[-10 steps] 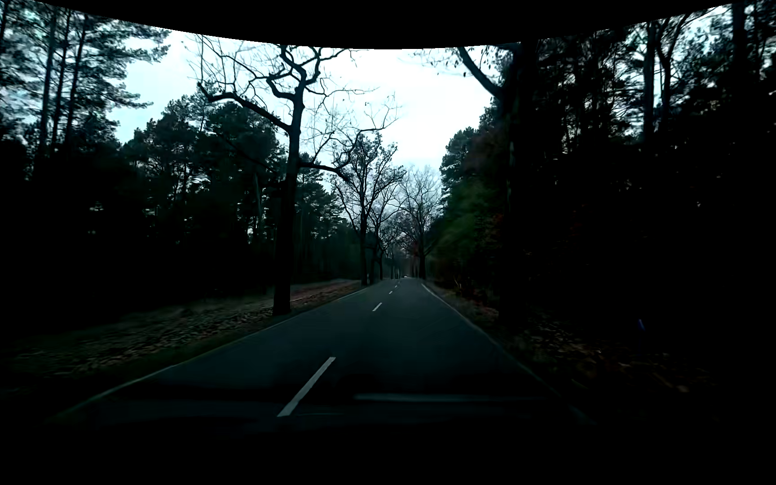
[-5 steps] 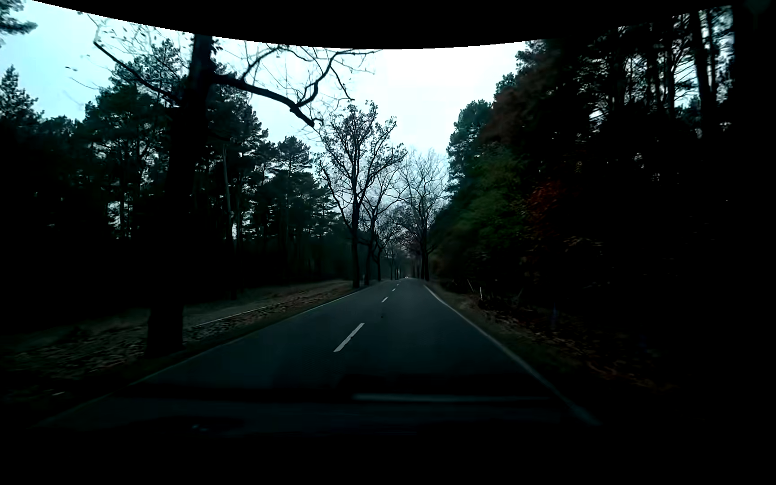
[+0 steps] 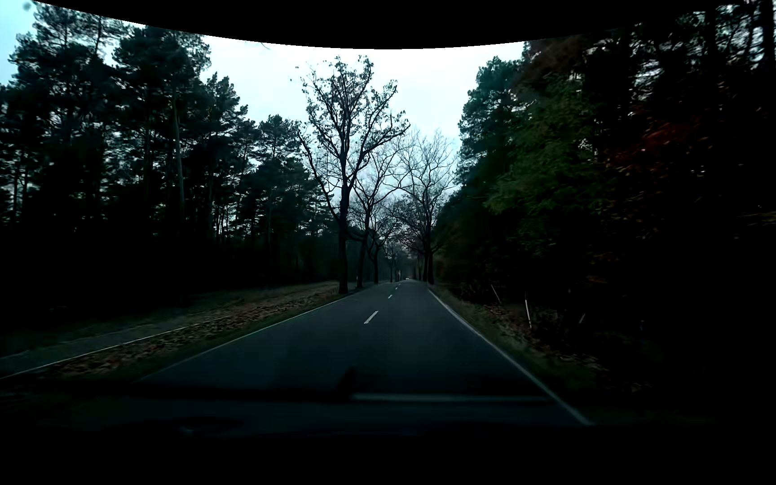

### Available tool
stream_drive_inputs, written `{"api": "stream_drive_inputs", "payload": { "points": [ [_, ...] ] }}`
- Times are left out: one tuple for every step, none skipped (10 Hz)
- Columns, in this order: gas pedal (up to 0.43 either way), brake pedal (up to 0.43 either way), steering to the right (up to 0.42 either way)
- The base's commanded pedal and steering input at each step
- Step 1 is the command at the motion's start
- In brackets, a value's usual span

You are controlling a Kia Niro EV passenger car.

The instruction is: Follow the waypoints while adhering to traffic rules and regulations

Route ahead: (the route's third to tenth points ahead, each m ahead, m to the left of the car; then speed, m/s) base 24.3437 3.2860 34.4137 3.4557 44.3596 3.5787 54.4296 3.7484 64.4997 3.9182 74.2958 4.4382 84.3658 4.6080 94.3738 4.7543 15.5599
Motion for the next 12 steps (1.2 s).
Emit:
{"api": "stream_drive_inputs", "payload": {
  "points": [
    [0.209,0.0,0.0],
    [0.209,0.0,0.0],
    [0.209,0.0,0.0],
    [0.209,0.0,0.0],
    [0.209,0.0,0.0],
    [0.209,0.0,0.0],
    [0.209,0.0,0.0],
    [0.209,0.0,0.0],
    [0.209,0.0,0.0],
    [0.209,0.0,0.0],
    [0.209,0.0,0.0],
    [0.197,0.0,0.0]
  ]
}}
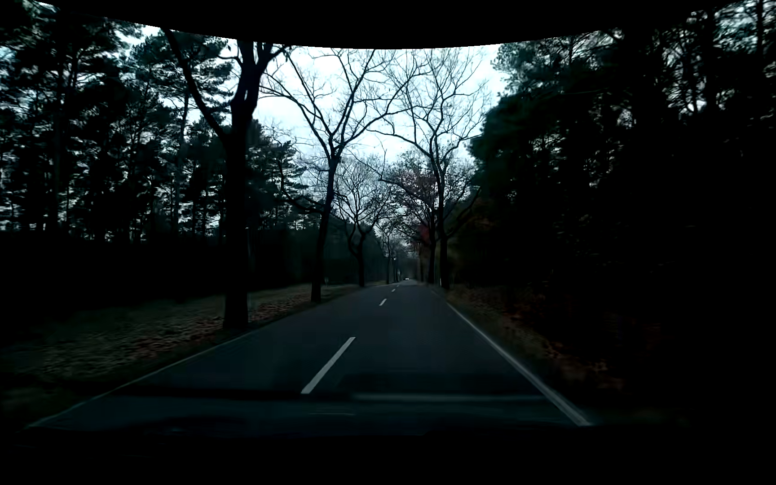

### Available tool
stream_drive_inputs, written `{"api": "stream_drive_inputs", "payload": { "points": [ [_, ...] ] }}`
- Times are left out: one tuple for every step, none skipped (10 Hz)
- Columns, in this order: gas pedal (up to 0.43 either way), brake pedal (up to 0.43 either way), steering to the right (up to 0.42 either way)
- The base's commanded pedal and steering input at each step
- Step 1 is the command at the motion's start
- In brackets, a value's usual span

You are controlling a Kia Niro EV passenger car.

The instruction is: Follow the waypoints while adhering to traffic rules and regulations

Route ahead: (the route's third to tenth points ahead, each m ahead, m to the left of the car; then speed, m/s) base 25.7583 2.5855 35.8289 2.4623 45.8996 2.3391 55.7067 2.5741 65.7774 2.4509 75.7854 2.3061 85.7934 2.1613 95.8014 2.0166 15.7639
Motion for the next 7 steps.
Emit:
{"api": "stream_drive_inputs", "payload": {
  "points": [
    [0.197,0.0,0.0],
    [0.197,0.0,0.0],
    [0.197,0.0,0.0],
    [0.189,0.0,0.0],
    [0.189,0.0,0.001],
    [0.177,0.0,0.002],
    [0.177,0.0,0.002]
  ]
}}
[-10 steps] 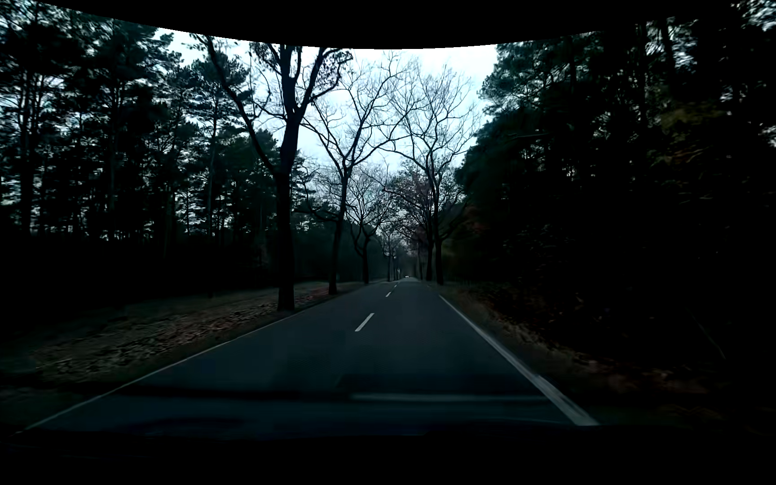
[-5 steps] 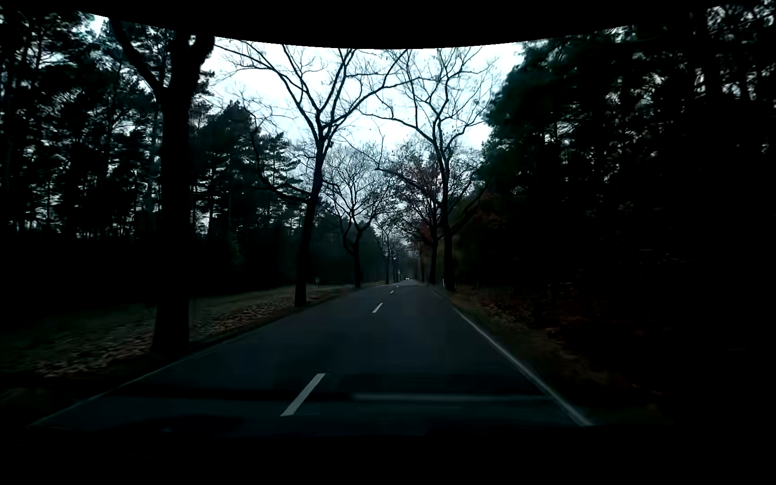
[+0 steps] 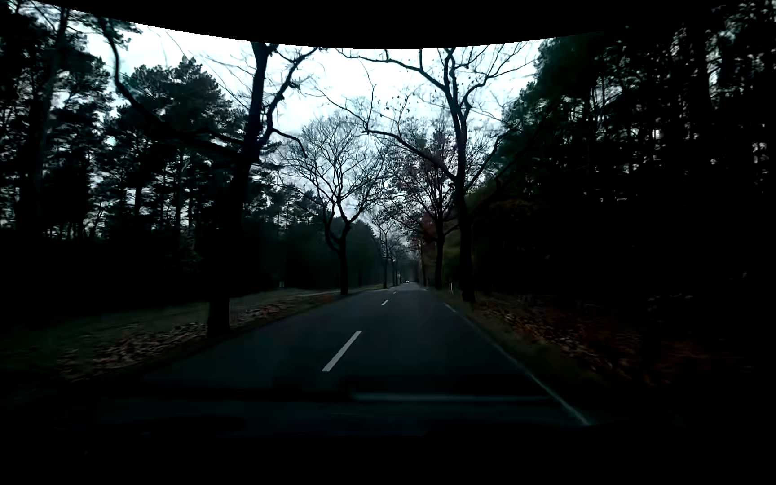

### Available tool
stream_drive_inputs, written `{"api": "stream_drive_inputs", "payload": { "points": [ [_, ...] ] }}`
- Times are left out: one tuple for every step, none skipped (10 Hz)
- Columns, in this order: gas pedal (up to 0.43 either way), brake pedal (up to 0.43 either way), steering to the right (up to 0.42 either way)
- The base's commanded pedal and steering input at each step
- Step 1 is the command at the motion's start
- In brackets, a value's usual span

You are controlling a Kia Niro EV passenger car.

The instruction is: Follow the waypoints while adhering to traffic rules and regulations

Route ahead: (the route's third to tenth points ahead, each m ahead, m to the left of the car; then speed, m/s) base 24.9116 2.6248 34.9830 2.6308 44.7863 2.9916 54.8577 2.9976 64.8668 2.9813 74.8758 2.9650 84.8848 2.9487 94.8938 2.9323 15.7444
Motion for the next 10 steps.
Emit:
{"api": "stream_drive_inputs", "payload": {
  "points": [
    [0.177,0.0,0.002],
    [0.169,0.0,0.002],
    [0.169,0.0,0.002],
    [0.169,0.0,0.002],
    [0.169,0.0,0.001],
    [0.169,0.0,0.0],
    [0.169,0.0,0.0],
    [0.169,0.0,0.0],
    [0.169,0.0,0.0],
    [0.169,0.0,0.0]
  ]
}}
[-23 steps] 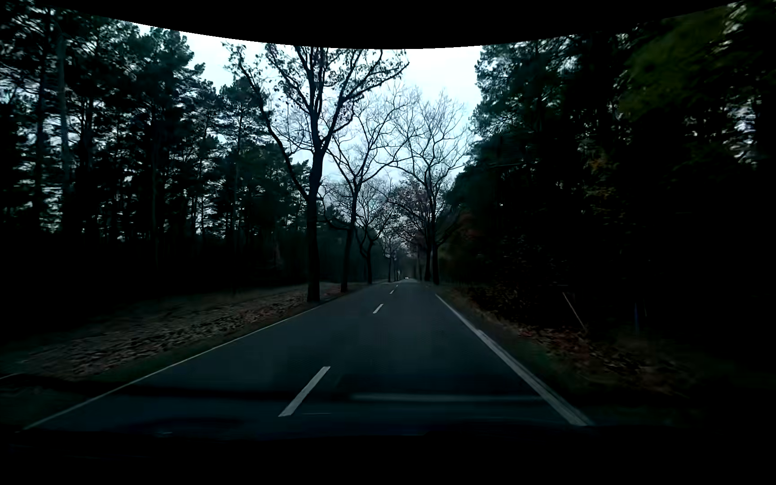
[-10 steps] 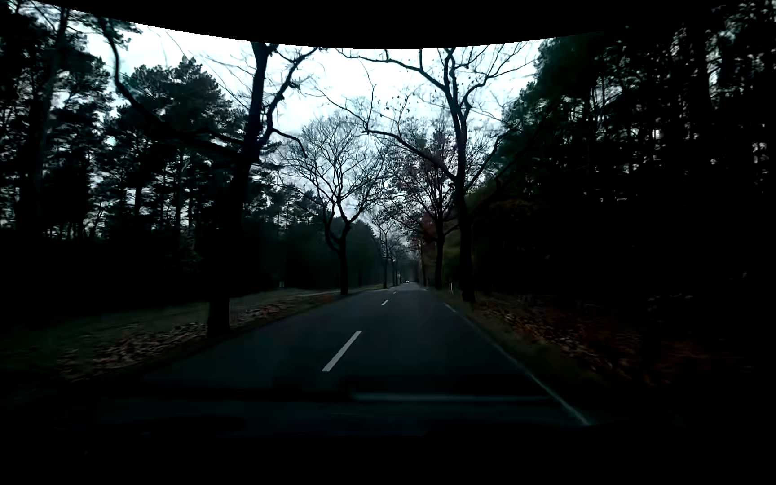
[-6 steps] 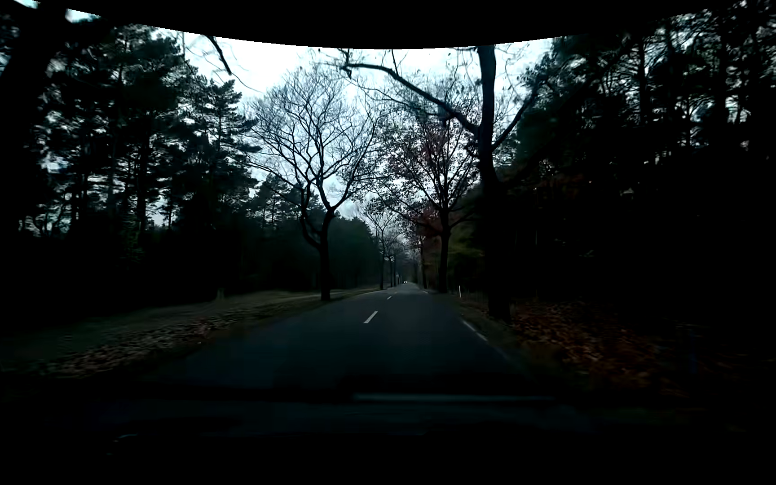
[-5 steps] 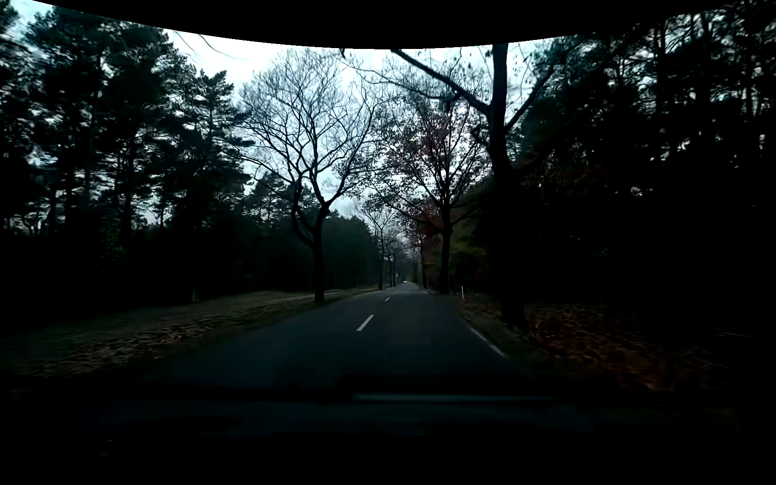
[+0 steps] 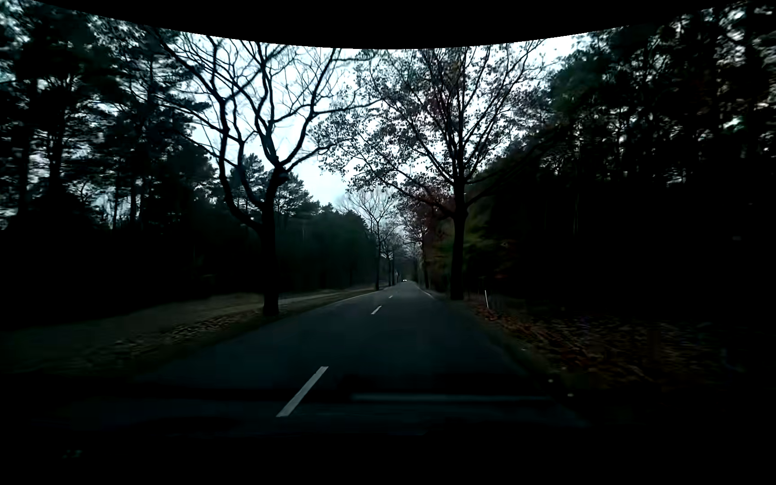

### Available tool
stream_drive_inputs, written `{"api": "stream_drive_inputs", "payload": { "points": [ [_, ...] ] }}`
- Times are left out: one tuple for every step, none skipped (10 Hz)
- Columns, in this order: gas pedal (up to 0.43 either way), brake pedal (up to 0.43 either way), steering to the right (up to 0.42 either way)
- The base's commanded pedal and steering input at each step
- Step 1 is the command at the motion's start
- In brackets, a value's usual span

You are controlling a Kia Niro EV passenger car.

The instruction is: Follow the waypoints while adhering to traffic rules and regulations

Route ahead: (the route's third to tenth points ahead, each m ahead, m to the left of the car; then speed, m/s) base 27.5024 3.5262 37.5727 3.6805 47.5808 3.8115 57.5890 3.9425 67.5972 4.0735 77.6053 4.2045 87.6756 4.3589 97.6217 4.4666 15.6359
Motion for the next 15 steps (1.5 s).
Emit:
{"api": "stream_drive_inputs", "payload": {
  "points": [
    [0.169,0.0,0.0],
    [0.169,0.0,0.0],
    [0.169,0.0,0.0],
    [0.169,0.0,0.0],
    [0.169,0.0,0.0],
    [0.169,0.0,0.0],
    [0.169,0.0,0.0],
    [0.169,0.0,0.0],
    [0.169,0.0,0.0],
    [0.169,0.0,0.0],
    [0.169,0.0,0.0],
    [0.169,0.0,0.0],
    [0.169,0.0,0.0],
    [0.169,0.0,0.0],
    [0.169,0.0,0.0]
  ]
}}
